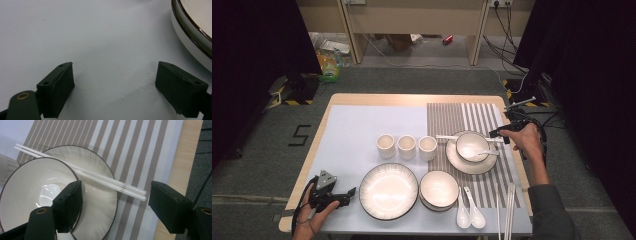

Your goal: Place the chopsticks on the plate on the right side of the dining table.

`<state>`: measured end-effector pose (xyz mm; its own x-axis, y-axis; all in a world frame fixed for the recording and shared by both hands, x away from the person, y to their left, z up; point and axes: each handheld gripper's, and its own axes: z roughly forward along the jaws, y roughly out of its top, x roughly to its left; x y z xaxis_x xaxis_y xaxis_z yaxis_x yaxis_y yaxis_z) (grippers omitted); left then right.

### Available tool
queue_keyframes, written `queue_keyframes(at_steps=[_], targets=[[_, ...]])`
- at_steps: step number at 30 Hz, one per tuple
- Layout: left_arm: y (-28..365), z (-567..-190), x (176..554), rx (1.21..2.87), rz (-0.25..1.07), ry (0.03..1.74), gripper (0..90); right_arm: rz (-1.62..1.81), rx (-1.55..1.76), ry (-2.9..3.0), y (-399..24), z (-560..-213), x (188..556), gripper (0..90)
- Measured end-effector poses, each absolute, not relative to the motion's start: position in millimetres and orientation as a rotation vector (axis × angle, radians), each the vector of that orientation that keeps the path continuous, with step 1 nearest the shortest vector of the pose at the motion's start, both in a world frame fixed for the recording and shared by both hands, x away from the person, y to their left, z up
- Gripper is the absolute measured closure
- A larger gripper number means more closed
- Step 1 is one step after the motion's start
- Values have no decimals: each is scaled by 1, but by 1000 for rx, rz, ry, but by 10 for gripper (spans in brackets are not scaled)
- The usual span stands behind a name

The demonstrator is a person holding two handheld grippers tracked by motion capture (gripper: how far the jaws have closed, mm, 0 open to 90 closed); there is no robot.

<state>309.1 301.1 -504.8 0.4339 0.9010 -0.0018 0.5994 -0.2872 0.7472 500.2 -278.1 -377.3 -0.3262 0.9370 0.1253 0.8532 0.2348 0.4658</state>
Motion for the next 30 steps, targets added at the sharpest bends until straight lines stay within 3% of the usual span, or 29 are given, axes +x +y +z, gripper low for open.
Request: queue_keyframes(at_steps=[30], targets=[[301, -505, 309, 2003, 563, 1259, 142, 701, 1489, 2439, -235, -362, 481, 279]])
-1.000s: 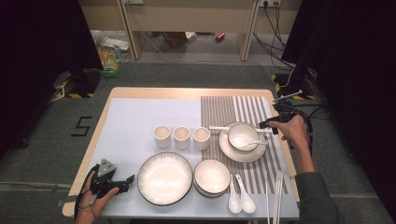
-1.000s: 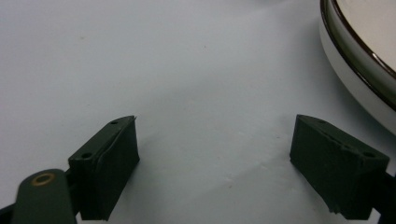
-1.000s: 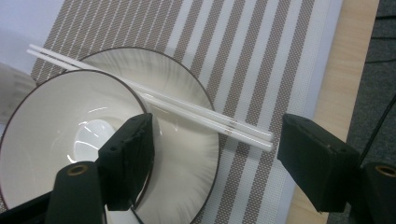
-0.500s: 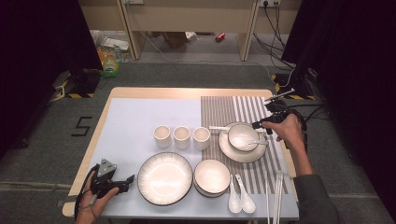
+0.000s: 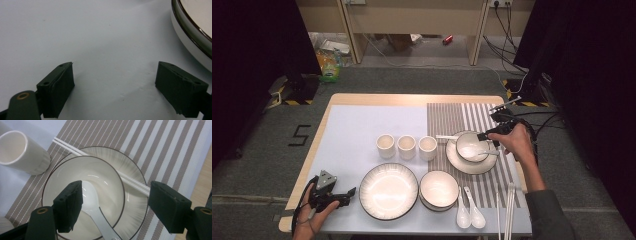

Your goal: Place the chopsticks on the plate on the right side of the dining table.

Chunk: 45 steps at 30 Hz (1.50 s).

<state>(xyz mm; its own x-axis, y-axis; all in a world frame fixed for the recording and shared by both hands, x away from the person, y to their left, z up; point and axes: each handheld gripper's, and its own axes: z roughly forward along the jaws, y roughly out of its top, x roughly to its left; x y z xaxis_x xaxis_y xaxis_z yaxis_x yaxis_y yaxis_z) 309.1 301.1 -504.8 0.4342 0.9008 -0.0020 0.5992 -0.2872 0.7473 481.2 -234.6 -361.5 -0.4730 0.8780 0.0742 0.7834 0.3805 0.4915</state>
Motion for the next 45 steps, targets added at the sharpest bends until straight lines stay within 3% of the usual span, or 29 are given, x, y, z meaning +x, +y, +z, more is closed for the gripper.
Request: queue_keyframes(at_steps=[45], targets=[[301, -505, 309, 2000, 558, 1261, 141, 846, 1291, 2545, -153, -370, 485, 278]])
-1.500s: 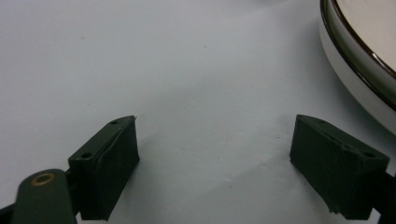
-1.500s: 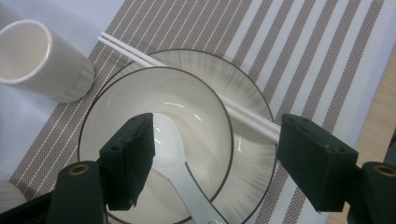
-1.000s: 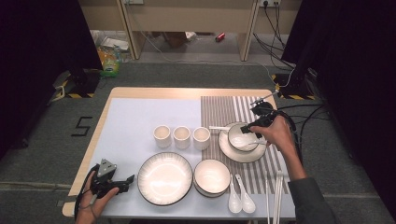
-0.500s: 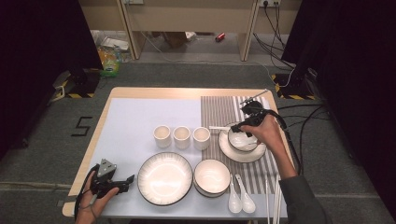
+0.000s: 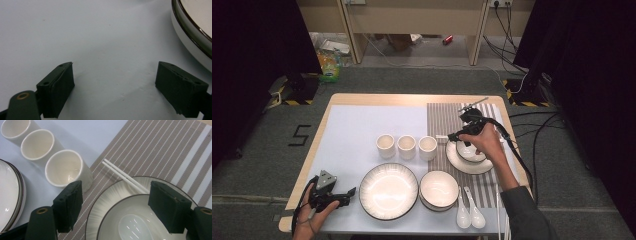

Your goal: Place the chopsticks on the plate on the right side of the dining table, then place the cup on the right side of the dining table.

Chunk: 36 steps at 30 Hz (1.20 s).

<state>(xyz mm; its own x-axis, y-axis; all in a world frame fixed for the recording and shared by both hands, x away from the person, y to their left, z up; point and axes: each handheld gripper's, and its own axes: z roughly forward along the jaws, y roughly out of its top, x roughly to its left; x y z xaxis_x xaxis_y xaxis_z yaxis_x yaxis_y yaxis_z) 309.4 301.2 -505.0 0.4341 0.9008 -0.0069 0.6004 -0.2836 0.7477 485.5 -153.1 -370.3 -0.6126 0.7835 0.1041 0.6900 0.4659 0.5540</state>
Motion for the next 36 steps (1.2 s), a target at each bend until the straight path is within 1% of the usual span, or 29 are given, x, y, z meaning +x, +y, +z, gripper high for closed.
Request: queue_keyframes(at_steps=[12, 23, 36], targets=[[301, -505, 310, 2001, 555, 1262, 140, 882, 1281, 2540, -145, -373, 490, 279], [301, -505, 310, 2000, 555, 1262, 140, 875, 1249, 2566, -127, -375, 493, 282], [301, -505, 310, 2000, 556, 1262, 140, 850, 1255, 2589, -117, -385, 499, 307]])
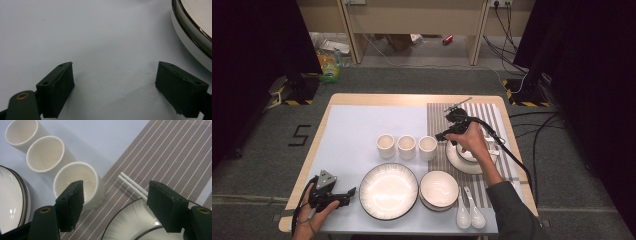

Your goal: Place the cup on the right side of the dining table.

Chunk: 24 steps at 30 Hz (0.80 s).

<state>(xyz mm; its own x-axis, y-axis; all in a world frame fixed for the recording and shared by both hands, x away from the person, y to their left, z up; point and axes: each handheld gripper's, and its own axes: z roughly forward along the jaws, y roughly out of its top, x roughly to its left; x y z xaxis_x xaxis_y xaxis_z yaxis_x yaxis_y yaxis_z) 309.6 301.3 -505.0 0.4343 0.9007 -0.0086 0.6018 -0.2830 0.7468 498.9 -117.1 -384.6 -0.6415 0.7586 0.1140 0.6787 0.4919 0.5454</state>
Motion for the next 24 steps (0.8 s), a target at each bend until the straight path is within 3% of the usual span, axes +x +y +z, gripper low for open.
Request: queue_keyframes(at_steps=[14, 24], targets=[[301, -505, 310, 2000, 556, 1261, 140, 830, 1205, 2643, -110, -391, 502, 470], [301, -505, 309, 2000, 561, 1260, 141, 809, 1209, 2660, -102, -399, 504, 508]])
